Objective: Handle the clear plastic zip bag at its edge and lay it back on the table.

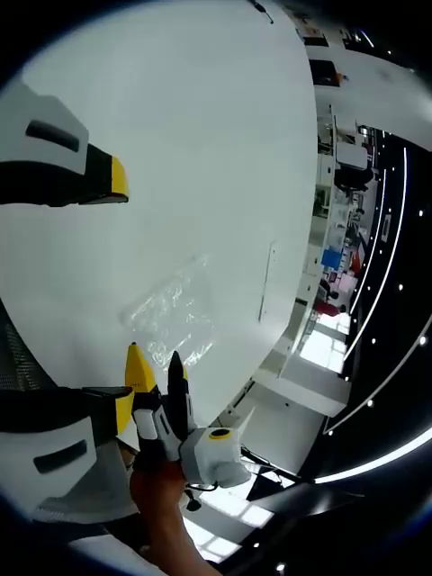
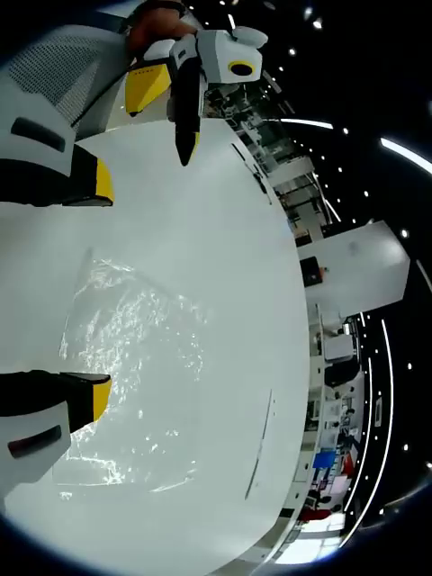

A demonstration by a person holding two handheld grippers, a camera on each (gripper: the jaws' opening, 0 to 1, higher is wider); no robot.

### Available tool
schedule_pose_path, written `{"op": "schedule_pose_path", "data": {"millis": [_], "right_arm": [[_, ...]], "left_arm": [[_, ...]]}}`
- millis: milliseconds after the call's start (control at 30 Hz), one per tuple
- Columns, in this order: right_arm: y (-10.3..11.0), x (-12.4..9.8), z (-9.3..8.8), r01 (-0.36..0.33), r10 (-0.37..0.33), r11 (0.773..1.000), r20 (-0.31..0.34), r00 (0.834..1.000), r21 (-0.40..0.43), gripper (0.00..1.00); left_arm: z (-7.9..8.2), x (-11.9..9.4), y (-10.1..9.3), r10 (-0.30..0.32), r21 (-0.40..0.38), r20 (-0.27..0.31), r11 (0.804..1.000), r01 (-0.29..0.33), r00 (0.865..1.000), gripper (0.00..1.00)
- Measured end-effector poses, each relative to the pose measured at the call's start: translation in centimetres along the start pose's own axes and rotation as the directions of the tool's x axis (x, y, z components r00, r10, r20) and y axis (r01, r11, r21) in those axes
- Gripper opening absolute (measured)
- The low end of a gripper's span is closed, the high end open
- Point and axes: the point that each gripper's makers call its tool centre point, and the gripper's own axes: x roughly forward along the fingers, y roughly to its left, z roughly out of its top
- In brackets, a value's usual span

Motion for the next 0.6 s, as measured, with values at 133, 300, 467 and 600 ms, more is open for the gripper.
{"op": "schedule_pose_path", "data": {"millis": [133, 300, 467, 600], "right_arm": [[0.0, 0.7, 0.1, -0.003, 0.003, 1.000, -0.006, 1.000, -0.008, 0.74], [0.2, 1.3, 0.3, 0.001, -0.002, 0.999, -0.018, 1.000, -0.032, 0.73], [-0.4, 2.0, 0.1, 0.039, -0.042, 0.998, -0.039, 0.998, -0.058, 0.67], [-0.5, 1.9, -0.1, 0.050, -0.055, 0.995, -0.051, 0.997, -0.090, 0.67]], "left_arm": [[0.1, -0.1, -0.1, 0.002, -0.002, 0.004, 1.000, -0.002, 1.000, 0.82], [0.2, -0.2, 0.2, 0.010, -0.013, 0.011, 1.000, -0.010, 1.000, 0.82], [0.2, -0.2, 0.2, 0.013, -0.026, 0.017, 1.000, -0.013, 1.000, 0.81], [0.1, -0.1, 0.2, 0.010, -0.028, 0.015, 1.000, -0.010, 1.000, 0.80]]}}
